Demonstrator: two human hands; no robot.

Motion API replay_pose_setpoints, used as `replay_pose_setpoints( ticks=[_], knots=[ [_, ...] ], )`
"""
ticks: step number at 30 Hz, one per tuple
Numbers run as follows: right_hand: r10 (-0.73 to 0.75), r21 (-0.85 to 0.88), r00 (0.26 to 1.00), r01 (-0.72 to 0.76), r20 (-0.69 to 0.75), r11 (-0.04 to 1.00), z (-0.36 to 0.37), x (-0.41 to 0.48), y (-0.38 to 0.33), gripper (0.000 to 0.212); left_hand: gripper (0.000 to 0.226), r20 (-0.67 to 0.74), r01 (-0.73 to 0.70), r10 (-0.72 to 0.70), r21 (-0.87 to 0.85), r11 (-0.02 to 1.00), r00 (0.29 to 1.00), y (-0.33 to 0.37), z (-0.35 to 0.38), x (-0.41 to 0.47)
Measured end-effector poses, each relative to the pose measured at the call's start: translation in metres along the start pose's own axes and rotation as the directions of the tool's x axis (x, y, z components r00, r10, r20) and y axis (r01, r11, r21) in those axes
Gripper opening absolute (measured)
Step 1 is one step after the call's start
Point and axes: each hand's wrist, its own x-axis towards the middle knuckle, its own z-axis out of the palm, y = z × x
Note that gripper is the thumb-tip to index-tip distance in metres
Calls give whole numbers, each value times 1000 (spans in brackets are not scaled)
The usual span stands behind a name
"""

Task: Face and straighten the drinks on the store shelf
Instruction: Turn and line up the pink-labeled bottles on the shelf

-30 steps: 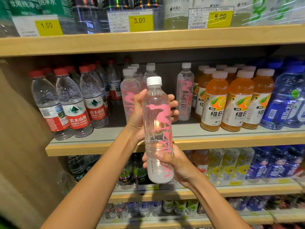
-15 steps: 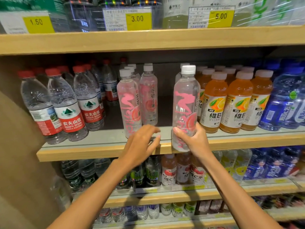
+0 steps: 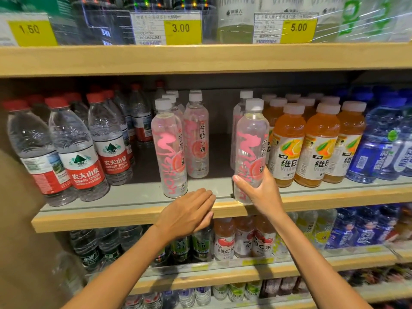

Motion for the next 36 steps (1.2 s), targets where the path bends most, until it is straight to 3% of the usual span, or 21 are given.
replay_pose_setpoints(
  ticks=[6,12,23,29,33,36],
  knots=[
    [-6,-137,990,-14,-144,990,-2,-9,1,71,36,2,12,-12,-9,1000,1000,0,0,-1],
    [-138,-336,932,18,-336,942,0,-19,-1,60,36,-5,12,-12,-1,1000,1000,1,-1,0],
    [-47,-480,938,-132,-344,867,22,24,-2,56,37,-17,25,-25,7,1000,1000,2,-2,0],
    [7,-532,948,-185,-318,826,28,39,-3,40,36,3,57,-57,-1,998,998,4,-7,3],
    [52,-566,960,-206,-276,799,29,46,-4,31,33,4,123,-122,-24,992,992,10,-22,4],
    [29,-601,952,-215,-304,770,31,40,-8,32,26,-124,246,-253,-73,967,959,14,-35,-16]
  ],
)
